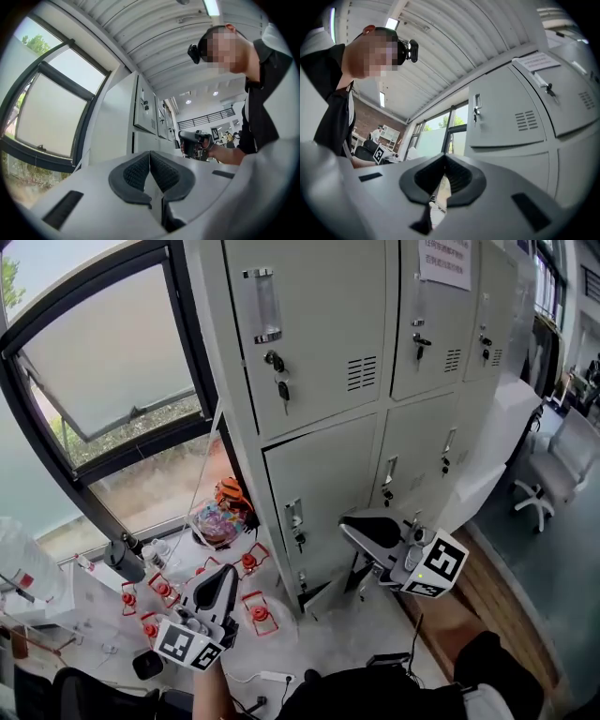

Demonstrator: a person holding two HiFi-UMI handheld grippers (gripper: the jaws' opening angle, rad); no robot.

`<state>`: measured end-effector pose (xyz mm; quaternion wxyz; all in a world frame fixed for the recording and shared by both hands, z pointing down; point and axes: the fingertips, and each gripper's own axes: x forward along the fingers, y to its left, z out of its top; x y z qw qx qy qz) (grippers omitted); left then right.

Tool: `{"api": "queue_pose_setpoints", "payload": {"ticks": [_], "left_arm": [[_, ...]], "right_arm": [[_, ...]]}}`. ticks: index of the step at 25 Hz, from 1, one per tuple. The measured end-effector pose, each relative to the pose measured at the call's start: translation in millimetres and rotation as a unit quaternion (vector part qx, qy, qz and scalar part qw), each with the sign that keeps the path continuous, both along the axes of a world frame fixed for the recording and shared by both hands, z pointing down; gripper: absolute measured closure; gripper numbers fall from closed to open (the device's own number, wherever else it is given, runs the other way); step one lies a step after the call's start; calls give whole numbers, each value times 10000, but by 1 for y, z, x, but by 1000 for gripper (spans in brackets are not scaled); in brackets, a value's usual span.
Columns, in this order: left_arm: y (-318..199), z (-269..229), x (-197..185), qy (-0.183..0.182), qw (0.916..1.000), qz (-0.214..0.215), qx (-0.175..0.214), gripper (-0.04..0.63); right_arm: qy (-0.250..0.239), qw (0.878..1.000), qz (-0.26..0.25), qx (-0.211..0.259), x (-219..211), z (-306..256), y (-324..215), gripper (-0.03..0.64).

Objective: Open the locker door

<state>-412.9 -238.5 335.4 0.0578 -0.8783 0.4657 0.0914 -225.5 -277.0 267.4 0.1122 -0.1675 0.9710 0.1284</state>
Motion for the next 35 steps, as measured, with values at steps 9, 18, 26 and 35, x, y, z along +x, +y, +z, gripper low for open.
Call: {"api": "queue_pose_setpoints", "payload": {"ticks": [9, 18, 26, 35], "left_arm": [[-40, -93, 8, -497, 9970, -17, 588, 577], [-47, -186, 32, -880, 9896, 71, 1133, 578], [-48, -230, 33, -1234, 9816, 49, 1455, 577], [-56, -251, 22, -1222, 9806, 77, 1531, 577]], "right_arm": [[-102, 9960, -339, 817, 0, -115, -30, 606], [316, 9885, -121, 1476, -12, -201, -51, 604], [547, 9899, -280, 1278, -40, -247, -69, 551], [553, 9952, -96, 800, -67, -277, -81, 469]]}}
